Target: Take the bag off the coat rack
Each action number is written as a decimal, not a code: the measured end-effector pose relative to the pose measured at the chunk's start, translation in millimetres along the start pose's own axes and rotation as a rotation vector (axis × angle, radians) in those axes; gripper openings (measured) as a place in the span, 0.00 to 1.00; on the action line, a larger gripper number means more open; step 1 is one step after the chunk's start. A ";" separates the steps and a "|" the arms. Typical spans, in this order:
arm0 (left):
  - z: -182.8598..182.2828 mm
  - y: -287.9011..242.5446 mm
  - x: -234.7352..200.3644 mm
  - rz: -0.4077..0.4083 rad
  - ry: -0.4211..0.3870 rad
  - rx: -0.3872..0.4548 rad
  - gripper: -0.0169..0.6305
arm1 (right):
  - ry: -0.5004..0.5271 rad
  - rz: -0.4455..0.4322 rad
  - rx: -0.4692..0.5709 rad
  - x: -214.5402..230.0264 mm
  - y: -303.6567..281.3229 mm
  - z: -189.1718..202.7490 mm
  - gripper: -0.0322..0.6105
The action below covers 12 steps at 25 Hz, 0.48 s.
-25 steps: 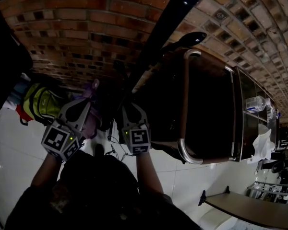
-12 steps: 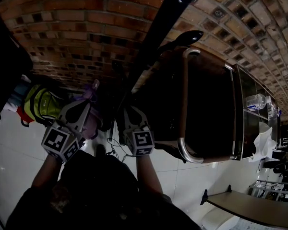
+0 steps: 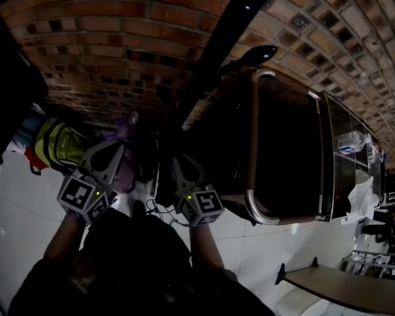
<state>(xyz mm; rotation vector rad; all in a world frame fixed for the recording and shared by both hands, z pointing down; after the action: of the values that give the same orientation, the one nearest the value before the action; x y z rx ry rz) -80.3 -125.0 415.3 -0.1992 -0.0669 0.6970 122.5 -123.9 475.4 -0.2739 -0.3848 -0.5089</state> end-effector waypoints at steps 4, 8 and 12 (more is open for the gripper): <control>-3.0 1.2 4.5 0.008 -0.005 -0.003 0.07 | -0.042 -0.021 0.015 -4.7 5.7 -12.1 0.10; -3.3 4.1 3.0 0.005 -0.015 0.001 0.07 | -0.063 -0.043 0.018 -14.9 8.7 -23.8 0.10; -5.2 3.9 1.5 -0.004 -0.015 0.003 0.07 | -0.044 -0.066 0.047 -23.4 9.4 -38.0 0.10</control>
<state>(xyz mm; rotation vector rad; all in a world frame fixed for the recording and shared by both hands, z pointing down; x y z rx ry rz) -81.0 -122.0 409.4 -0.1911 -0.0808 0.6946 119.4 -119.3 430.1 -0.2282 -0.4493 -0.5586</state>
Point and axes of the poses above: the fingertips, and each gripper's own axes: y backward along the fingers, x to its right, z out of its underside, the point moved 6 cm from there along y, backward along the fingers, and after that the axes turned 10 degrees about -y, right-handed, at the moved point
